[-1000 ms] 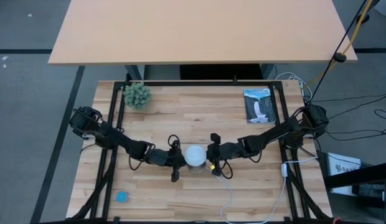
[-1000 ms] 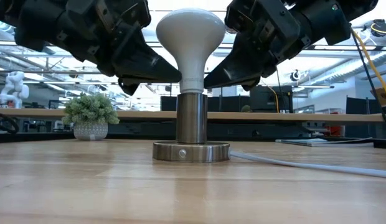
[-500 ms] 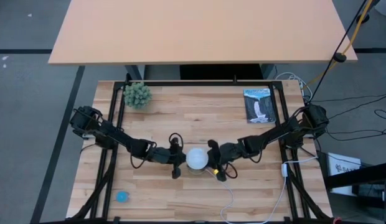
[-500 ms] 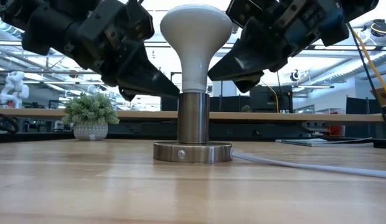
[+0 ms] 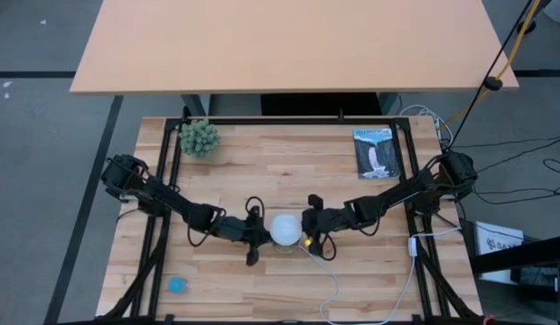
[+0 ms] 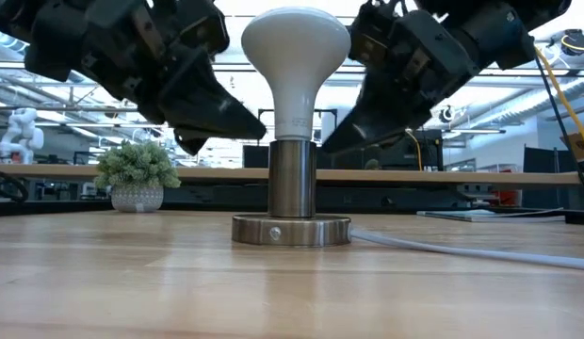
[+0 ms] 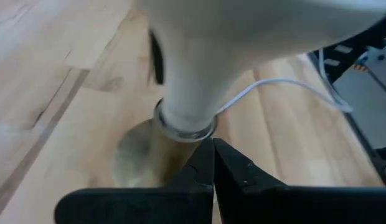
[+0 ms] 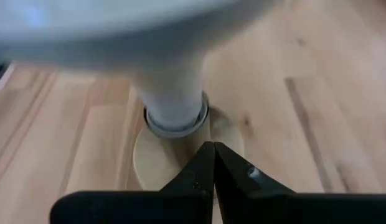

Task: Screw lightbulb
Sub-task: Insert the white lightbulb into the desk lamp, then move the desk lamp to the center of the table

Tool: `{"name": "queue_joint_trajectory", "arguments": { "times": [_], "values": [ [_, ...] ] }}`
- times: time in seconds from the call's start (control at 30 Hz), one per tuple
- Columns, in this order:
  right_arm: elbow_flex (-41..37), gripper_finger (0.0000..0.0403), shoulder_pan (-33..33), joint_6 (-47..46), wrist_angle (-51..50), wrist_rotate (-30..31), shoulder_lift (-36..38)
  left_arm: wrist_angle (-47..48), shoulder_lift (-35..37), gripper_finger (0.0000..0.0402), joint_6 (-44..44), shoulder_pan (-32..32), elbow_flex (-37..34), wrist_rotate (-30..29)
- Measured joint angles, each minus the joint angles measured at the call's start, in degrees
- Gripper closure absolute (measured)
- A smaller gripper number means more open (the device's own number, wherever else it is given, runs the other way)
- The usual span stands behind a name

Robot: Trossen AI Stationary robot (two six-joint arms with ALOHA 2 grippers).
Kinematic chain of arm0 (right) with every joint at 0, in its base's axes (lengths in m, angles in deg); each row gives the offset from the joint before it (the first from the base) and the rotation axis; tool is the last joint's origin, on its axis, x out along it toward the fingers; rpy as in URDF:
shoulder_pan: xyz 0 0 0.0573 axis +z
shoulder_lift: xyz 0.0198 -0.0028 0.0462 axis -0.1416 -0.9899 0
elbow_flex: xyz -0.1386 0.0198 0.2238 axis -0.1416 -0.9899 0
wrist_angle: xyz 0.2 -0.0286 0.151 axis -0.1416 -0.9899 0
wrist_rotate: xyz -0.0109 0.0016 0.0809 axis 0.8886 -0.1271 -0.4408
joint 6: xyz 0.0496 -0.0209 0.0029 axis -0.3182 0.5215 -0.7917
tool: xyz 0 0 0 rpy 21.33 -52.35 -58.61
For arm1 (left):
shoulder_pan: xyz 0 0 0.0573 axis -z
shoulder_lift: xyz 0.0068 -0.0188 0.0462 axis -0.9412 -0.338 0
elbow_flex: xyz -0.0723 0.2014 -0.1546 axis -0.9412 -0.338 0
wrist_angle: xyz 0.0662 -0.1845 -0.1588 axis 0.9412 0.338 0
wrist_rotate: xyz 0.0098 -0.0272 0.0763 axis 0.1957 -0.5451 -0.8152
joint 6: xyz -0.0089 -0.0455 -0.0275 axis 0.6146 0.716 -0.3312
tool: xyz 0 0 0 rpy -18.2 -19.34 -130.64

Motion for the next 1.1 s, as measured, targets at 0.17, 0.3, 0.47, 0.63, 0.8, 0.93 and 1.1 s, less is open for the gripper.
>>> {"name": "queue_joint_trajectory", "arguments": {
  "times": [0.17, 0.3, 0.47, 0.63, 0.8, 0.93, 1.1],
  "values": [
    [0.02, 0.0403, 0.03, 2.25, 5.25, 0.71, 0.02, -2.15, 0.0, 0.0401, -0.13, -0.69, 0.0, -0.6],
    [0.02, 0.0403, -0.06, 2.03, 5.24, -4.61, 0.02, -1.82, 0.0, 0.0401, -0.17, -1.84, 0.0, -0.51],
    [0.02, 0.0403, 0.85, 0.85, 5.1, -11.76, 0.02, 0.39, 0.0, 0.0401, 0.04, -3.12, 0.02, -5.63],
    [0.02, 0.0403, 1.75, 0.26, 4.22, -15.05, 0.02, 3.02, 0.0, 0.0401, 2.83, -3.53, 0.02, -8.04],
    [0.02, 0.0403, 1.8, -4.1, -3.91, -15.1, 0.02, 6.6, 0.02, 0.0401, 5.26, -2.02, 0.02, -8.15],
    [0.02, 0.0403, 2.82, -8.52, -11.01, -12.61, 0.02, 6.44, 0.02, 0.0401, 5.7, 0.84, -0.33, -12.65],
    [-0.02, 0.0403, 7.18, -13.6, -16.61, -6.99, 0.17, 5.82, 0.74, 0.0401, 7.43, 5.61, -2.76, -20.38]
  ]
}}
